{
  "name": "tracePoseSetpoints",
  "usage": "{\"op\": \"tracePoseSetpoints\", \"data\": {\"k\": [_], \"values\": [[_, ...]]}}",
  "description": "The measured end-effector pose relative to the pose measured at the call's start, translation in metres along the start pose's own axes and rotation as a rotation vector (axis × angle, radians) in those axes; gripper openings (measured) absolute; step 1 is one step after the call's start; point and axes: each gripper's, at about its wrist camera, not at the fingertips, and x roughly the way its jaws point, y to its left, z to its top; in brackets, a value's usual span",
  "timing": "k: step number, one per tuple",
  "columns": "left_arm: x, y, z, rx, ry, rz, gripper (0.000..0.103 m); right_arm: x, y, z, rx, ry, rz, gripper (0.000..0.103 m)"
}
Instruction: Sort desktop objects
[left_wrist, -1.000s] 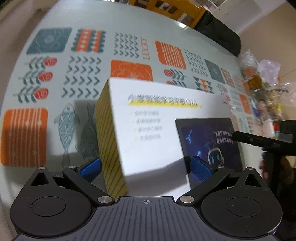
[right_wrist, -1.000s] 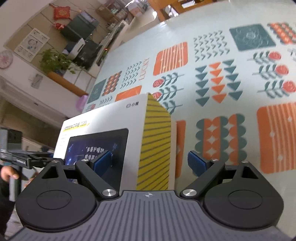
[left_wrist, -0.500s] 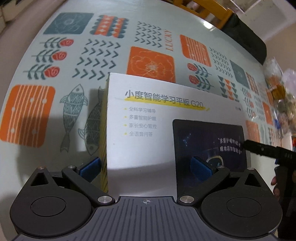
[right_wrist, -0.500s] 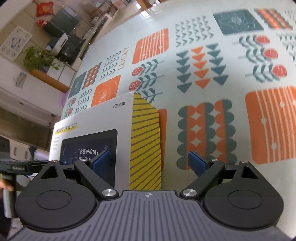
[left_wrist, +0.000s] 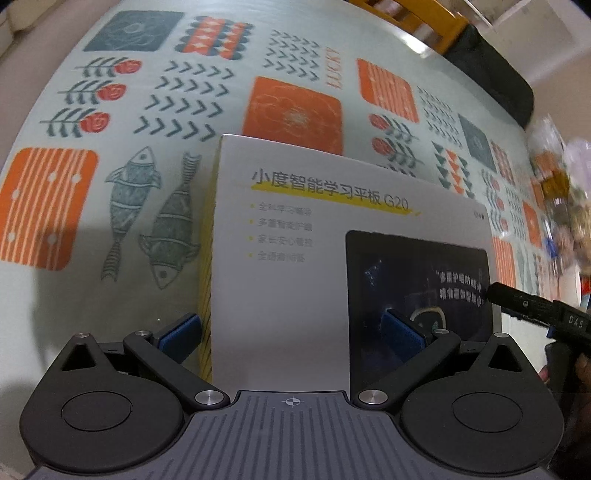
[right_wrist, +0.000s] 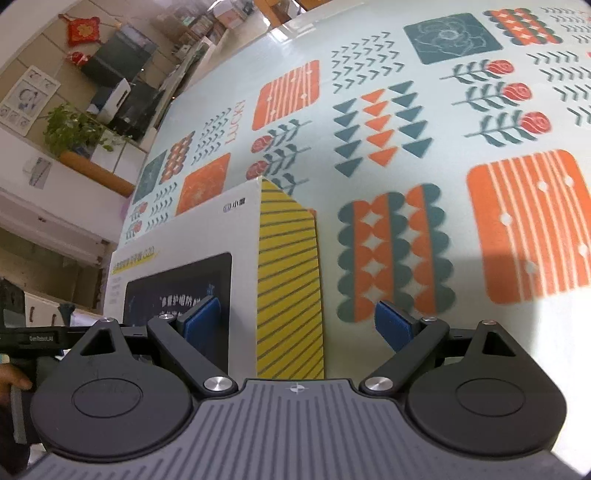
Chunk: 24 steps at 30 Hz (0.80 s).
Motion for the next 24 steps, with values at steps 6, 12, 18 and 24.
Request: {"op": "tracePoseSetpoints", "data": {"k": [6, 12, 18, 24], "values": [[0.0, -0.002, -0.005, 0.045, 0.011, -0.011, 0.103, -0.01, -0.005, -0.02, 0.012, 0.018, -0.001, 0.103], [-0.001, -0.007, 0.004, 0.042, -0.043, 0.022, 0.103, -0.01, 0.02, -0.007, -0.082, -0.035, -0.101, 0.103], [0.004, -0.008, 0.024, -0.017, -0.089, 0.049, 0.103, 0.017, 0.039, 0.036, -0.147, -0.075, -0.125, 0.103], [0.007, -0.008, 0.022, -0.045, -0.078, 0.043, 0.103, 0.017, 0.041, 0.031, -0.183, -0.099, -0.142, 0.103]]}}
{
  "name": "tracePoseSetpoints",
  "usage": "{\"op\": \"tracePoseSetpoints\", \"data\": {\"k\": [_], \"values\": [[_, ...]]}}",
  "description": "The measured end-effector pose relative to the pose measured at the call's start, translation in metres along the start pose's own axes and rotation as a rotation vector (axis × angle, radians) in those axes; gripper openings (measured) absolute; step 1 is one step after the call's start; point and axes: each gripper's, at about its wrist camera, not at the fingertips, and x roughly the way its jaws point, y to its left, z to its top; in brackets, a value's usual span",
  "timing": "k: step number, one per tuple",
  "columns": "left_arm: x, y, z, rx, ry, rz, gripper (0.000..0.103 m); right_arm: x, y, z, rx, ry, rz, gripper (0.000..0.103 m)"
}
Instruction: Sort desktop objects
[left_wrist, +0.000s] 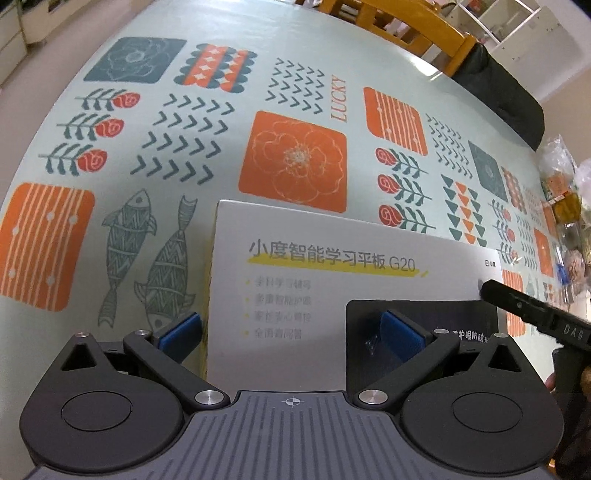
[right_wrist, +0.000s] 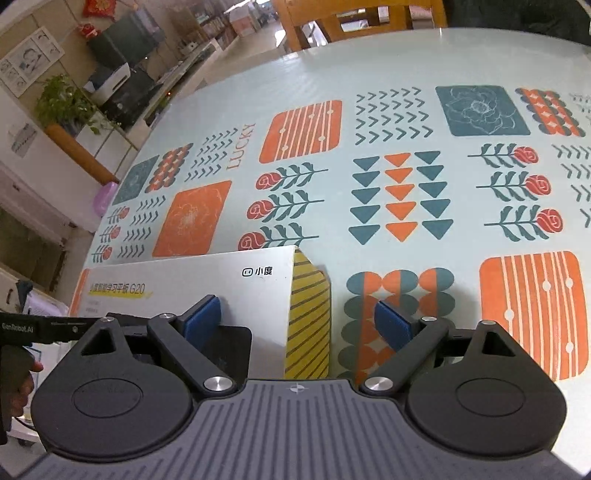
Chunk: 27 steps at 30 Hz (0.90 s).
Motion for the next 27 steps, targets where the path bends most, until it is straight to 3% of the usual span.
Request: {"op": "tracePoseSetpoints", "data": {"k": [6, 17, 22, 27], "values": [[0.0, -0.001, -0.005, 0.005, -0.022, -0.003, 0.103, -0.006, 0.007, -0.007, -0.05, -0.022, -0.051, 0.103], [-0.001, 0.004, -0.01, 0.032, -0.051, -0.041, 0.103, -0.027, 0.004, -0.04, -0.041, 0.013, -0.049, 0.103], [-0.004, 0.003, -0.018, 0.019, -0.096, -0.034, 0.103, -0.035, 0.004, -0.05, -0.017, 0.039, -0.04, 0.103], [-0.017, -0.006, -0.026, -0.023, -0.064, 0.015, 0.103, -0.048, 0.025, -0.048, -0.072, 0.044, -0.087, 0.103]]}}
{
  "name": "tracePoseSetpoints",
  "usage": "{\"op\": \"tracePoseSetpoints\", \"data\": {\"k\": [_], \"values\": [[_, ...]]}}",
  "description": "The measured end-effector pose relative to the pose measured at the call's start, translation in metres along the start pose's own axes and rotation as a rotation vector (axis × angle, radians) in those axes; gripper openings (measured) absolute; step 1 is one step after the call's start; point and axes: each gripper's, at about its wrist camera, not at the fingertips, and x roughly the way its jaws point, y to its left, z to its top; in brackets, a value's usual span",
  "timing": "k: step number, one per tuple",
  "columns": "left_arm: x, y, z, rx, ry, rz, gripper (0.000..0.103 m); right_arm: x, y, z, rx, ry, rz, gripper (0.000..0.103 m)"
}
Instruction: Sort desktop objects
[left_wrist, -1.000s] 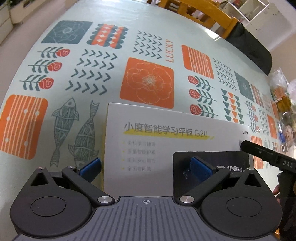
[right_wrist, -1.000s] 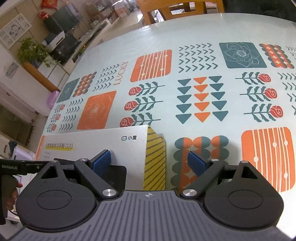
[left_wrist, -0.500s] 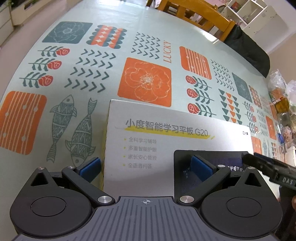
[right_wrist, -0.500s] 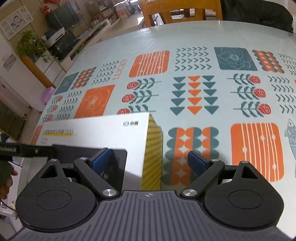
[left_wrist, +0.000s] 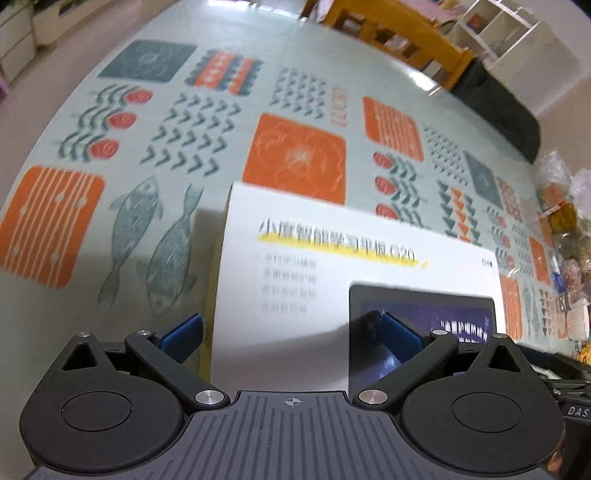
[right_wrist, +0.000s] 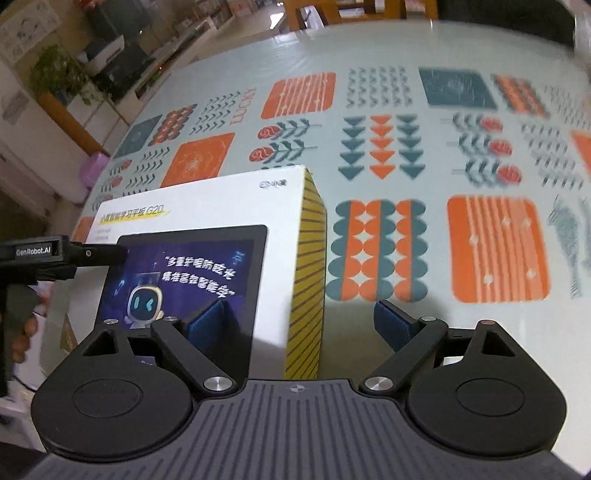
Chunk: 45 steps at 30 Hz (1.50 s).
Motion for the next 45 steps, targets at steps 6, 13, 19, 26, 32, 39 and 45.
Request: {"op": "tracePoseSetpoints", "data": {"k": [6, 13, 19, 26, 32, 39, 45], "values": [[-0.039, -0.028, -0.019, 0.015, -0.041, 0.097, 0.103, -0.059, 0.036, -0.006, -0.133, -0.243, -0.12, 0.103], [-0.072, -0.089, -0.043, 0.224, -0.032, 0.362, 0.103, -0.111, 0.056, -0.007, -0.112, -0.35, -0.289, 0.103], [-0.095, -0.106, -0.058, 0.173, 0.038, 0.305, 0.103, -0.135, 0.057, -0.01, -0.02, -0.224, -0.198, 0.103], [-0.117, -0.101, -0.074, 0.024, 0.06, 0.297, 0.103, -0.152, 0.059, -0.033, 0.031, -0.183, -0.195, 0.103], [-0.139, -0.115, -0.09, 0.087, 0.024, 0.349, 0.103, -0.158, 0.066, -0.046, 0.028, -0.158, -0.177, 0.103], [-0.139, -0.115, -0.095, 0.089, 0.049, 0.348, 0.103, -0.164, 0.075, -0.052, 0.015, -0.166, -0.187, 0.103], [-0.14, -0.116, -0.096, 0.096, 0.045, 0.353, 0.103, -0.162, 0.074, -0.053, 0.019, -0.15, -0.185, 0.103]]}}
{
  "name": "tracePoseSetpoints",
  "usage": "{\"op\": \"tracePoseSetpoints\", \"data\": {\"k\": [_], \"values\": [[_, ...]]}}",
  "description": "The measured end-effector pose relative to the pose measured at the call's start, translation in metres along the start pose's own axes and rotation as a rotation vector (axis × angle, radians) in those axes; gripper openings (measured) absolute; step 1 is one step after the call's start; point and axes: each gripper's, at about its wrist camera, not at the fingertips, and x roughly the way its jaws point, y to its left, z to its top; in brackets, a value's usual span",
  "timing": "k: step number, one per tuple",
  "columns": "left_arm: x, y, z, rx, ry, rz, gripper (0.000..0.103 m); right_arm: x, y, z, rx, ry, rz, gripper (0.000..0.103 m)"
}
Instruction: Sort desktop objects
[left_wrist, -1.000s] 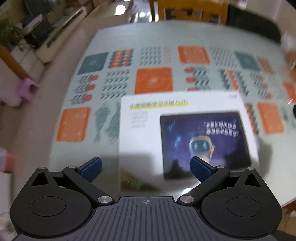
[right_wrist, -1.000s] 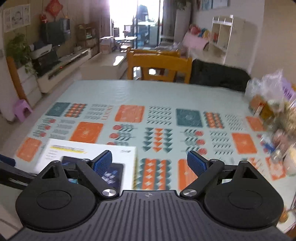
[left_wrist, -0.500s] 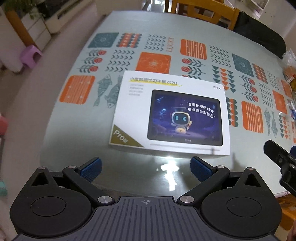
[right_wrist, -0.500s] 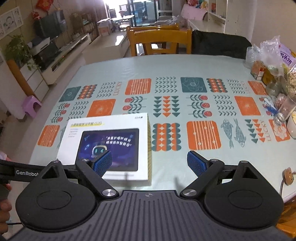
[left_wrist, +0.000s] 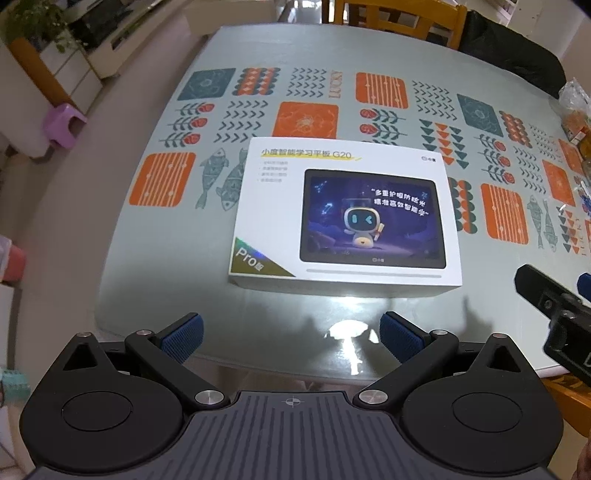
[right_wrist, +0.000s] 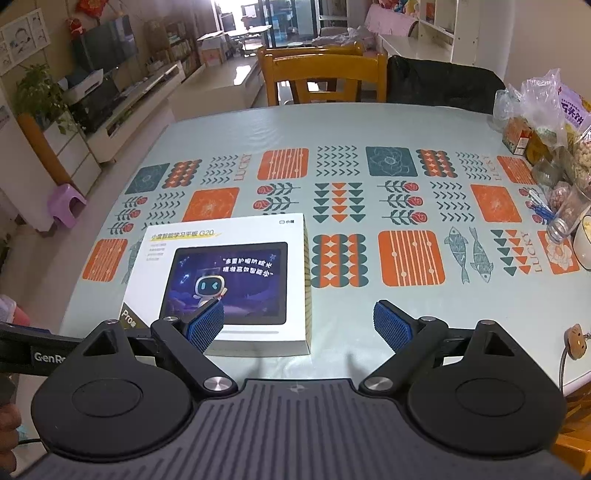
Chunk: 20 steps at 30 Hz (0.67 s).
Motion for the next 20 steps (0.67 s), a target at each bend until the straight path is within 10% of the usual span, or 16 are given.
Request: {"op": "tracePoseSetpoints", "data": {"k": [20], "values": [[-0.012, -0.01, 0.001, 0.045, -0.052, 0.02, 0.103, 0.0, 0.0, -0.003, -0.013, 0.02, 0.004, 0.103]]}}
